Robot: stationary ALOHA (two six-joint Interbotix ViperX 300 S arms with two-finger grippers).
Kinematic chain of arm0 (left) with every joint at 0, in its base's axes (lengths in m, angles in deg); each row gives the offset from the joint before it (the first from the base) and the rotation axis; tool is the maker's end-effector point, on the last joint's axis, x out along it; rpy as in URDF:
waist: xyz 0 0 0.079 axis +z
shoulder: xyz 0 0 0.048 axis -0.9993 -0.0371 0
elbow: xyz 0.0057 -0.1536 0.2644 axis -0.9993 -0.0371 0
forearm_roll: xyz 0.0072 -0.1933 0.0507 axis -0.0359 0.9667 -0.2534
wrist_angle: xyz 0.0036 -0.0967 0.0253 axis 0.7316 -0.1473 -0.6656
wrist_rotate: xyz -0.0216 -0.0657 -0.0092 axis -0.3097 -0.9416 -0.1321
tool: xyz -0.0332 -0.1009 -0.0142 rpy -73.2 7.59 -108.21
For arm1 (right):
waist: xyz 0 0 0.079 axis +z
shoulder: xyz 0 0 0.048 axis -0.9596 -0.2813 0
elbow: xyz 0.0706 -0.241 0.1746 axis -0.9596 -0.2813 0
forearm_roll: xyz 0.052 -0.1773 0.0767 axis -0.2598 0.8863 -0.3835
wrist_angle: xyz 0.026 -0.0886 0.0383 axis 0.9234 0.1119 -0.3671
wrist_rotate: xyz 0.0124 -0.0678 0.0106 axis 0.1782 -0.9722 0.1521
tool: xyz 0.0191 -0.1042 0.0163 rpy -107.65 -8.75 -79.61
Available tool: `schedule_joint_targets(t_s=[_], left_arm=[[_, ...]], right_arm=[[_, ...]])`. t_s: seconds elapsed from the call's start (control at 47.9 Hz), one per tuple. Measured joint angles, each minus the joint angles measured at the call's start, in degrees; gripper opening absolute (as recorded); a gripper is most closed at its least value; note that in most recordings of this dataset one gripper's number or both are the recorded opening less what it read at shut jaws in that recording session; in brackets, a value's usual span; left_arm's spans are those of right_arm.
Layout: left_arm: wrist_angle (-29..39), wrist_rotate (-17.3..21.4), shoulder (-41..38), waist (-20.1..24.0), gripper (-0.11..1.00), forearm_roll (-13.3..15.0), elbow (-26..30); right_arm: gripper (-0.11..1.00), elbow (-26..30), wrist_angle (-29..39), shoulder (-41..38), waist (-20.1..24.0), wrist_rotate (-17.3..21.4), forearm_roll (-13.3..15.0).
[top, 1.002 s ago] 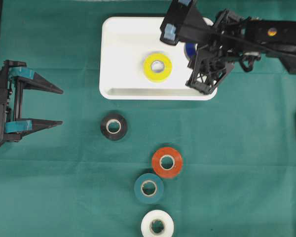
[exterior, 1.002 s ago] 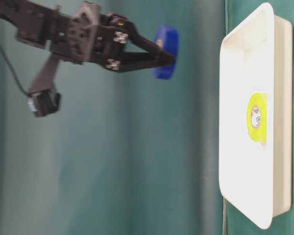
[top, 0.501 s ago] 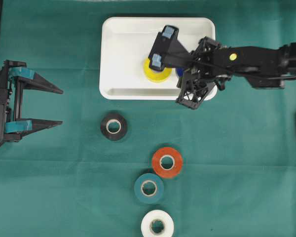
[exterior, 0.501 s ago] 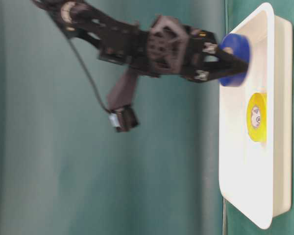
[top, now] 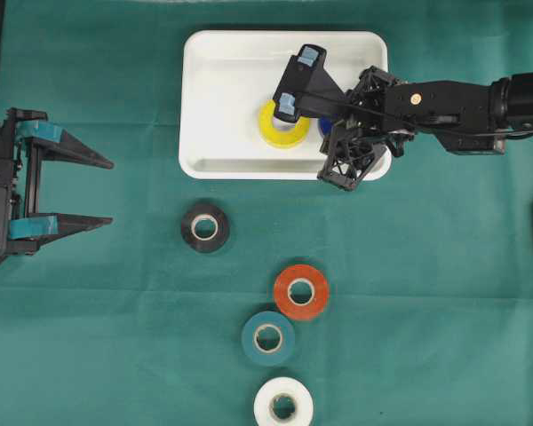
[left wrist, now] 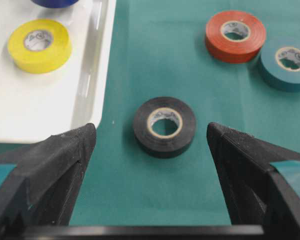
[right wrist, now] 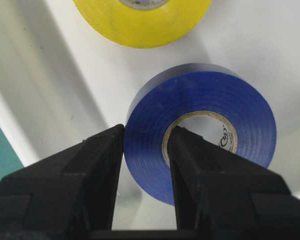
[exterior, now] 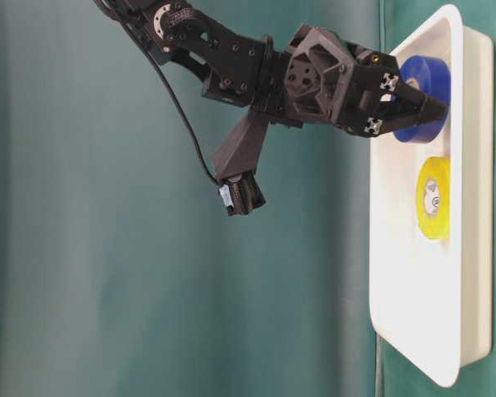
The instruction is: Pick up the tape from a random location and place it into the white case.
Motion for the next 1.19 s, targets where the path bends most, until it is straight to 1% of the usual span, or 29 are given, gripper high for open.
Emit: schedule_joint_targets(t_s=[0.188,0.23,0.334,0.355,0.376,0.397,0.438,0.48,0.731,0.918,1.19], left_arm=[[0.0,-0.09,0.0,0.0,0.91,0.0,0.0],[0.0,-0.09,0.09,0.0,0.91,-0.09,0.0],[0.0,-0.09,0.0,0.0,0.91,-0.09,0.0],[0.0,-0.09,0.09,0.0,0.91,-0.09,0.0],[0.0,-0.09,0.0,0.0,0.91,-0.09,0.0],[0.0,-0.09,0.0,0.0,0.91,-0.09,0.0],[0.0,-0.09,0.0,0.0,0.91,-0.09,0.0],[0.0,-0.09,0.0,0.0,0.91,0.0,0.0],[0.0,-0.09,0.0,0.0,0.91,0.0,0.0],[0.09,-0.09,0.0,0.0,0.91,-0.09,0.0],[0.09,-0.09,0.0,0.0,0.91,0.0,0.0]], right_arm=[[0.31,0.0,0.0,0.0,0.0,-0.09,0.09],[0.34,0.0,-0.09,0.09,0.0,-0.09,0.0],[0.63,-0.09,-0.09,0.0,0.0,-0.26,0.18],[0.7,0.0,-0.09,0.0,0.0,-0.18,0.18],[0.74,0.0,-0.09,0.0,0.0,-0.18,0.18],[0.8,0.0,-0.09,0.09,0.0,-0.18,0.18],[0.87,0.0,-0.09,0.09,-0.09,-0.18,0.26],[0.92,0.0,-0.09,0.26,0.0,-0.09,0.26],[0.91,0.44,0.62,5.89,-0.09,-0.26,0.44],[0.91,2.2,3.43,12.3,-0.09,-0.79,0.62],[0.91,2.72,4.39,22.41,-0.09,-0.88,2.55]])
